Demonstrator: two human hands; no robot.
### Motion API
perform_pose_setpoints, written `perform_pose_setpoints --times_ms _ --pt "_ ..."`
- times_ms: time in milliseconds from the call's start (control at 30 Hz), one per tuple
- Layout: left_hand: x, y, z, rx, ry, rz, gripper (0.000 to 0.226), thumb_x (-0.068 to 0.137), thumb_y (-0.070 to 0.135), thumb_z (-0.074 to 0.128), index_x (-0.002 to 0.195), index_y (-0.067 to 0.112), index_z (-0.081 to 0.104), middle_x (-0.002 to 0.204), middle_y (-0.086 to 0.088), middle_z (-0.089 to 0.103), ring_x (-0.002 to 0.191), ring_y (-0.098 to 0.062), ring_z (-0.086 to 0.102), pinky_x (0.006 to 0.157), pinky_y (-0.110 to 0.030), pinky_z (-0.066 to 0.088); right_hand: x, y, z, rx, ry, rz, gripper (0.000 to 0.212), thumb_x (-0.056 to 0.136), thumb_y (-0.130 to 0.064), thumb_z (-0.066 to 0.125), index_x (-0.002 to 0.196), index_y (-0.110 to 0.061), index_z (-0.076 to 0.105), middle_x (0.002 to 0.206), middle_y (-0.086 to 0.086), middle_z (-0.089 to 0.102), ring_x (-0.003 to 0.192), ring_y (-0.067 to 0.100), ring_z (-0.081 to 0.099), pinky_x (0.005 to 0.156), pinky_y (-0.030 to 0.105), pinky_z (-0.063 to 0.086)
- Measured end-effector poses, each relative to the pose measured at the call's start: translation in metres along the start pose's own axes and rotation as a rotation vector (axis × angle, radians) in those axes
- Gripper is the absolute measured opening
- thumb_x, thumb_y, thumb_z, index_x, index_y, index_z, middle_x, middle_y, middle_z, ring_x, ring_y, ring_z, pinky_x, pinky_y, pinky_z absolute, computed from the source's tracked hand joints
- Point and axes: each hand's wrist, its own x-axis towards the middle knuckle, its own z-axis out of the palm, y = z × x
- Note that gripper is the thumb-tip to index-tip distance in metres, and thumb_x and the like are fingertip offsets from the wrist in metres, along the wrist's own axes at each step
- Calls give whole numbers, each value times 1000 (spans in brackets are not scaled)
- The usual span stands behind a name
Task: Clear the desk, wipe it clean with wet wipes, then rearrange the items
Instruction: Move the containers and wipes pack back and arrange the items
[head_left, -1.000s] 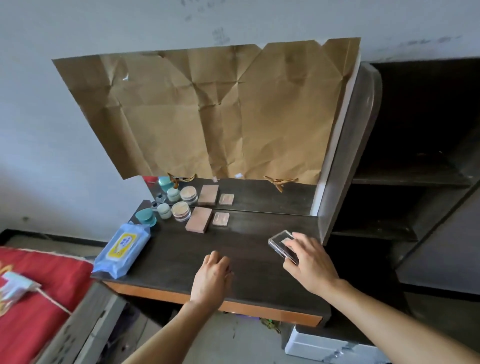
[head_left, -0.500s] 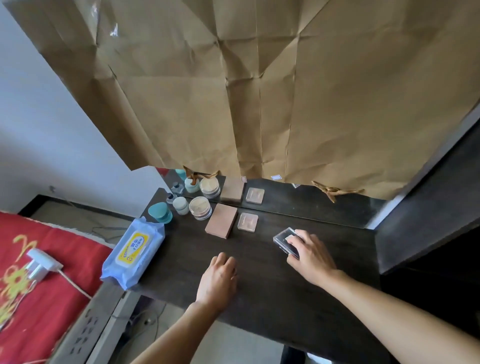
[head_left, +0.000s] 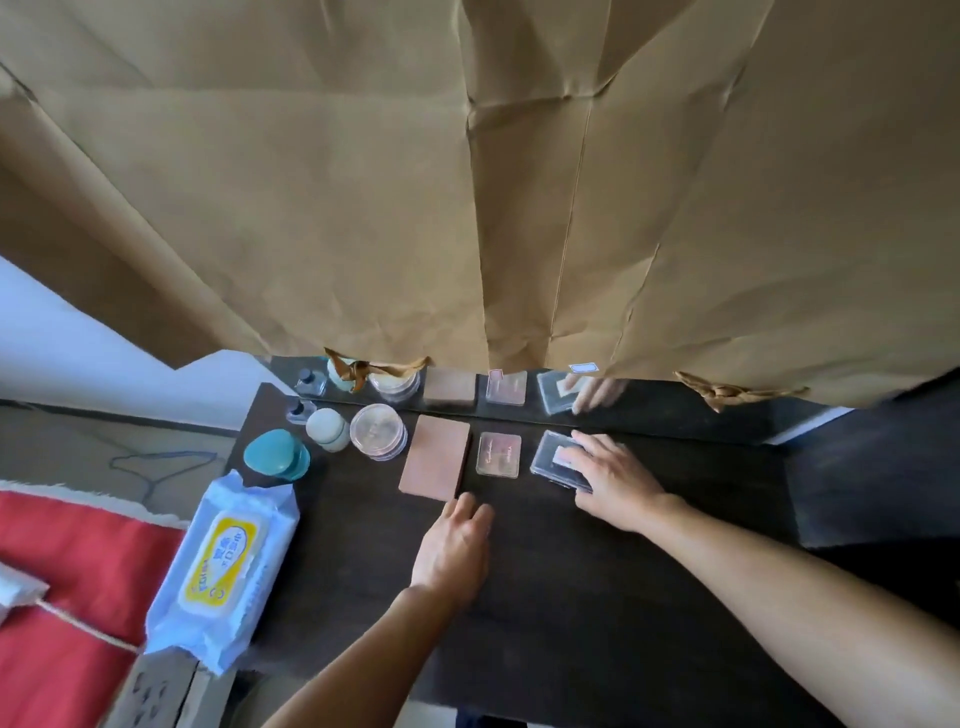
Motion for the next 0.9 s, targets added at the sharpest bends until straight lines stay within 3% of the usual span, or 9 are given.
perform_pose_setpoints --times_ms 133,333,567,667,767,900 --pt "29 -13 9 59 -50 140 22 88 8 54 110 13 56 109 -6 51 98 -26 51 74 -36 48 14 0 -7 -77 12 -2 54 79 -8 54 129 -26 46 148 -1 32 134 18 29 106 36 26" --pt "58 -27 24 101 -107 303 31 69 6 69 97 16 57 103 -5 57 87 -25 55 64 -34 54 15 -5 8 13 92 47 59 76 6 51 128 -21 47 149 1 33 139 21 27 105 38 31" --pt "57 -25 11 139 -119 369 21 84 19 58 104 13 53 122 -7 45 108 -28 48 71 -39 50 15 -13 8 78 73 130 58 77 6 52 127 -22 46 153 3 26 142 20 21 103 36 31" --pt "47 -27 -6 127 -52 410 18 70 21 70 85 18 60 100 -3 55 83 -24 58 60 -32 50 13 -21 -1 39 6 160 50 80 -2 53 126 -22 47 154 2 20 142 20 17 104 35 29" --pt "29 -36 -18 108 41 368 22 65 19 75 82 20 61 88 -1 58 74 -21 59 57 -30 52 7 -32 -10 19 29 175 43 82 -7 52 123 -21 50 147 3 31 133 24 33 101 36 36" --pt "-9 -62 -35 151 104 228 17 68 23 72 83 21 64 86 1 59 73 -19 60 60 -30 54 2 -55 -13 63 53 138 37 85 -7 51 118 -22 53 123 -3 49 110 22 54 80 35 46"
